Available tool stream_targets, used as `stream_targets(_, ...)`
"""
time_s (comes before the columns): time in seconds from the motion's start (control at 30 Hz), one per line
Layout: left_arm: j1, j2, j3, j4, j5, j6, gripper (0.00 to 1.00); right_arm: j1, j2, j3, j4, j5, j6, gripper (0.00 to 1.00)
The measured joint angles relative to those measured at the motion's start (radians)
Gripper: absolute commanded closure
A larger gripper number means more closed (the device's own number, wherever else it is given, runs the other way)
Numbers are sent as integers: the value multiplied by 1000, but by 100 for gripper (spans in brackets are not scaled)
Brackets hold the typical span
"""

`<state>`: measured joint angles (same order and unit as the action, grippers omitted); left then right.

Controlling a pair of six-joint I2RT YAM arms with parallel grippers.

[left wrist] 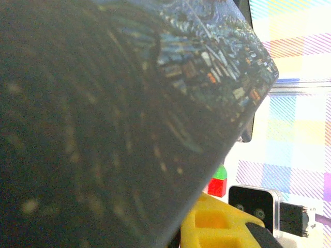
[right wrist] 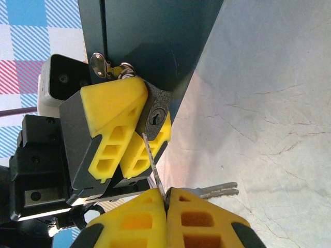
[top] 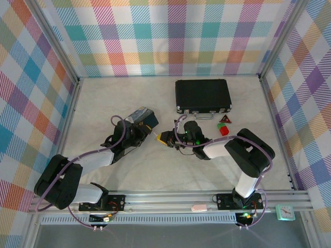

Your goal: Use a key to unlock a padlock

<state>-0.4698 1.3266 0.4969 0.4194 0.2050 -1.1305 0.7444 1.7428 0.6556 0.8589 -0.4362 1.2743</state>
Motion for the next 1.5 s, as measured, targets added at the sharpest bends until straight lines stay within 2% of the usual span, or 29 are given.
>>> stream_targets(0.37, 0, 0, 0, 0, 4, 2, 100, 0, 54, 8, 16, -17, 5, 100)
stream_targets(1.5, 0, 0, 5, -2, -6, 2, 100, -5, 77, 39, 66, -44, 27, 100)
